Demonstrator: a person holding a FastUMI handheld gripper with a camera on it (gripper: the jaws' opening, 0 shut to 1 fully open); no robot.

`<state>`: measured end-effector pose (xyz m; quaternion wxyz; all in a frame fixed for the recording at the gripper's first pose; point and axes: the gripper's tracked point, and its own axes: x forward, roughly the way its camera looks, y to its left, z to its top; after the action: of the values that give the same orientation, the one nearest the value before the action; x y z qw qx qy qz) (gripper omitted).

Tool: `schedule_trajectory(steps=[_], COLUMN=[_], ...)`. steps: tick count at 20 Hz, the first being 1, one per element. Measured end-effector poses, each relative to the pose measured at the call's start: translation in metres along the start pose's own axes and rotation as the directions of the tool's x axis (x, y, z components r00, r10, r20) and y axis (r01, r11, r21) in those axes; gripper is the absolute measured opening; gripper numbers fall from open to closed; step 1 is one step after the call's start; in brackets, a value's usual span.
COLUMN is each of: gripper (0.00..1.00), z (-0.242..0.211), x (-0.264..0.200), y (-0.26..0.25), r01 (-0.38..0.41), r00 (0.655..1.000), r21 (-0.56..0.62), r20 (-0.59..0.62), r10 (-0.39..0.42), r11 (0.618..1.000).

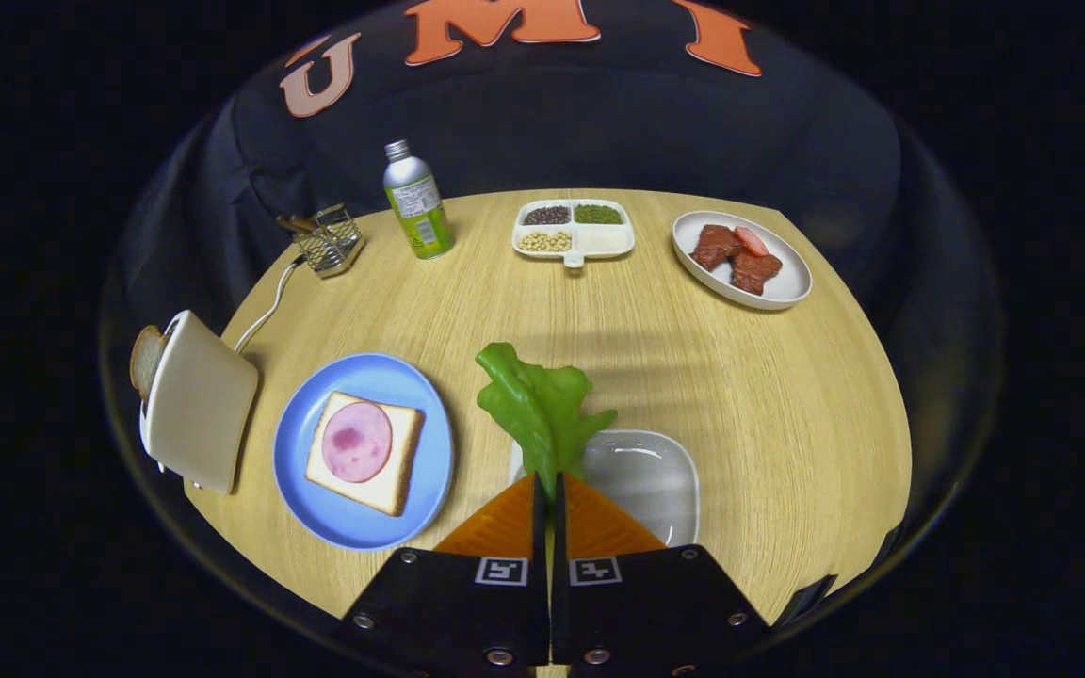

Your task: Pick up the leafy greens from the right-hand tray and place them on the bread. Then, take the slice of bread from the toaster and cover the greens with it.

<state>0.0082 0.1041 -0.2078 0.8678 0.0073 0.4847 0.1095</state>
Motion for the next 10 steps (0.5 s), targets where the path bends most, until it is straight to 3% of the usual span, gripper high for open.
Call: schedule_trajectory(steps=[10], gripper=[0.02], z=[0.017], x=[0.002], y=[0.077], r01=[-0.083], r00=[0.996], r21=[-0.07], r20=[0.009], r10=[0.084], r11=[0.994])
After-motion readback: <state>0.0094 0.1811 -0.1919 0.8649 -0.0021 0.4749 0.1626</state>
